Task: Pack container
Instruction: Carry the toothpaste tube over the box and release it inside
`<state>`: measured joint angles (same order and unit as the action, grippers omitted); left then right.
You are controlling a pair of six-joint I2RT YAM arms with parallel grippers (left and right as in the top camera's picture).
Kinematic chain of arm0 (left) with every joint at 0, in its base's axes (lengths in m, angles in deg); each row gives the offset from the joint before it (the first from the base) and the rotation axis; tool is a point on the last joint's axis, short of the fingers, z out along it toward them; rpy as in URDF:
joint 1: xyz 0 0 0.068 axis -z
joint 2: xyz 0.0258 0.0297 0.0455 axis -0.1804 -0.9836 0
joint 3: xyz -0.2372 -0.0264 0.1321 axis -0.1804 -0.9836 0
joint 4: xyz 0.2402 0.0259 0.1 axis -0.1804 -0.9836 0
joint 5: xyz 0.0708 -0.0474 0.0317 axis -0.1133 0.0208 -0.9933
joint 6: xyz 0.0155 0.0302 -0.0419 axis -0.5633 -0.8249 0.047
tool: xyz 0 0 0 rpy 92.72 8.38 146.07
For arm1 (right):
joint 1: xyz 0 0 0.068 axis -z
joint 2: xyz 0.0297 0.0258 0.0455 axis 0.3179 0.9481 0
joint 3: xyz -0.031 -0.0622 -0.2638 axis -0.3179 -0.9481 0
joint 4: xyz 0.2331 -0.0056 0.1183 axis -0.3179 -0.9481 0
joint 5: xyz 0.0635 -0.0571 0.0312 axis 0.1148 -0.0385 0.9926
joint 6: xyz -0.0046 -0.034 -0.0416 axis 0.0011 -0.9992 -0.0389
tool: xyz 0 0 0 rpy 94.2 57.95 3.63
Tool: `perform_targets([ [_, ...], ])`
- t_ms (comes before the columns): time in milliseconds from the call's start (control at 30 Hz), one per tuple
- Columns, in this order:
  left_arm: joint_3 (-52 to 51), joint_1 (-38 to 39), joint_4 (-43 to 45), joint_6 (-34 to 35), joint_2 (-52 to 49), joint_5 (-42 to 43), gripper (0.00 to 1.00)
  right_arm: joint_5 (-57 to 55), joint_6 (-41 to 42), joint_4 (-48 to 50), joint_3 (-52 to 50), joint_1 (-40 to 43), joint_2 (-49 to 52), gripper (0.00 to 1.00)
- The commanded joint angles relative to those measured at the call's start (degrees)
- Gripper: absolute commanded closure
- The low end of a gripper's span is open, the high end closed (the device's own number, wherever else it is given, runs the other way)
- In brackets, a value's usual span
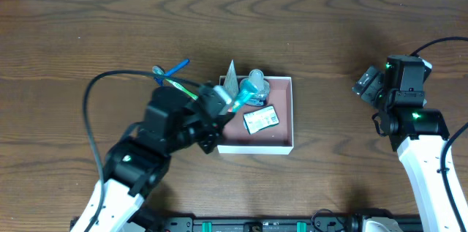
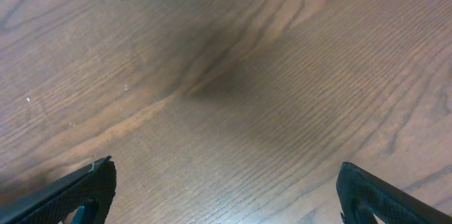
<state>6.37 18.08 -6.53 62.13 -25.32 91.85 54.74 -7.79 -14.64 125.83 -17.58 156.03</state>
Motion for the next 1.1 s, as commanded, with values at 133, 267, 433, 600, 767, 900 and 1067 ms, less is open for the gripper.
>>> perform_targets([
  [133,0.9,6.4,3.0,-10.8,-7.9,-6.6,0.86,-1.0,0.0,0.0,0.6,0.6,0.2,0.01],
  [267,0.9,7.5,5.2,-16.5,-12.0,-6.6,0.85,-1.0,0.0,0.0,0.6,0.6,0.2,0.01],
  [433,0.9,8.7,8.5,-18.3,-14.7,-6.6,0.85,-1.0,0.0,0.0,0.6,0.6,0.2,0.01],
  [600,0.9,9.0,9.6,-18.5,-15.0,-6.6,0.5,-1.0,0.0,0.0,0.6,0.6,0.2,0.01],
  [767,0.9,9.0,9.8,-18.4,-14.8,-5.7,0.32,-1.0,0.0,0.0,0.6,0.6,0.2,0.01],
  [900,0.9,9.0,10.9,-11.5,-12.0,-5.0,0.24,-1.0,0.0,0.0,0.6,0.6,0.2,0.01],
  [1067,0.9,8.8,8.3,-3.8,-3.6,-5.2,0.19,-1.0,0.0,0.0,0.6,0.6,0.2,0.01],
])
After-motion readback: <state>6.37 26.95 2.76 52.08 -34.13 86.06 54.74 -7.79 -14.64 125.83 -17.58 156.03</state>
